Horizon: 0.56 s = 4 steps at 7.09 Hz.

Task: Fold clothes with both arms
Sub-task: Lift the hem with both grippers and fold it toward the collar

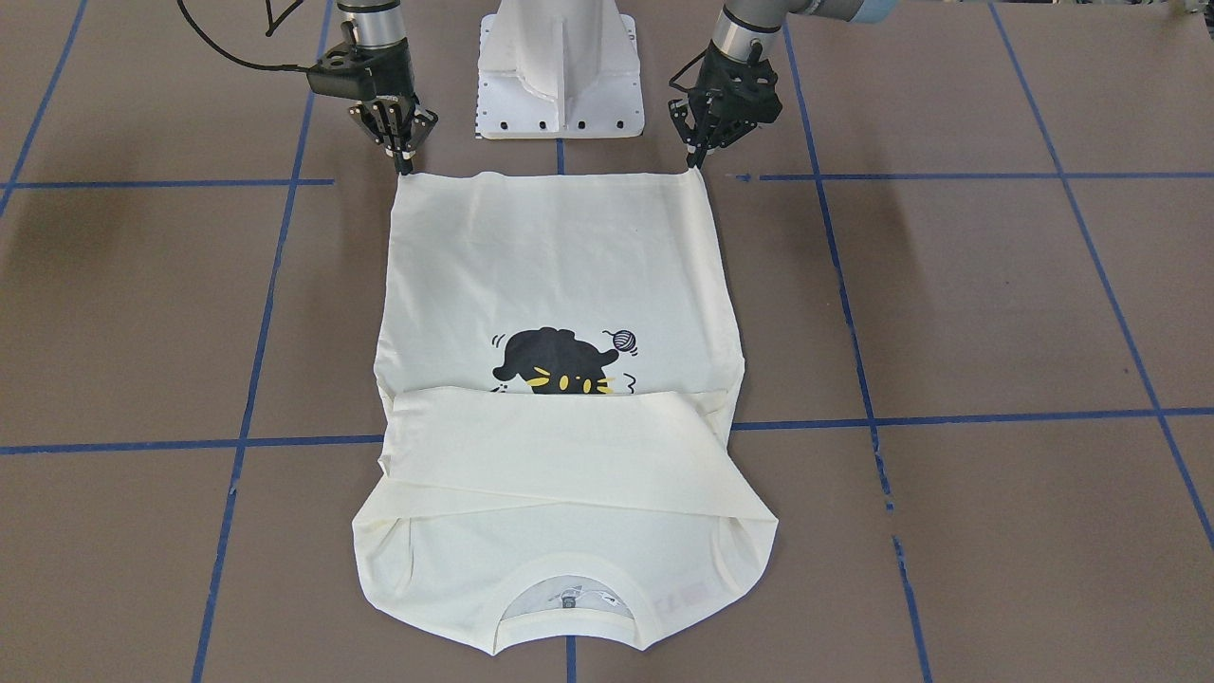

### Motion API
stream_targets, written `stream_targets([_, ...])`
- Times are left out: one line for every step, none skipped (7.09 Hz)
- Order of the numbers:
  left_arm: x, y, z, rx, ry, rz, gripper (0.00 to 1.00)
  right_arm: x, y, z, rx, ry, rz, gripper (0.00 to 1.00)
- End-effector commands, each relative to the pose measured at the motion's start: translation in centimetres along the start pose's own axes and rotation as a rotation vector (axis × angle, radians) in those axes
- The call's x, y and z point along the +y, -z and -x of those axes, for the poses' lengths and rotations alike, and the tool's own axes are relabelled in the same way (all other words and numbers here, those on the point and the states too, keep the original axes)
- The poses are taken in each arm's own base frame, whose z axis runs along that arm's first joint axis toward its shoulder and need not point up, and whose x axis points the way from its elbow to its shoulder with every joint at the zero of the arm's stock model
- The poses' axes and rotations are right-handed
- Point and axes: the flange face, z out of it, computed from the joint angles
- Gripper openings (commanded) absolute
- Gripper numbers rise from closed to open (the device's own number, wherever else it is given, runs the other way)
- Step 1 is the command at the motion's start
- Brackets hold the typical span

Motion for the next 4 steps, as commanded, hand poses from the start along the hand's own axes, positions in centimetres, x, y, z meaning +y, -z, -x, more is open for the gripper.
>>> stream_targets([-0.7,7.4,-2.1,0.023,0.003,0.04,0.0,-2.6,7.3,0.7,0.012,-0.002,0.055,0.0])
stream_targets([-0.9,14.0,-2.5,0.03,0.013,0.095,0.0,-3.2,12.8,0.6,0.023,0.018,0.118,0.0])
stream_targets([-1.0,20.1,-2.2,0.047,0.014,0.152,0.0,-4.9,18.7,-0.1,0.029,0.046,0.164,0.0])
stream_targets([-1.2,22.2,-2.0,0.059,0.014,0.168,0.0,-5.2,20.0,0.7,0.015,0.03,0.191,0.0])
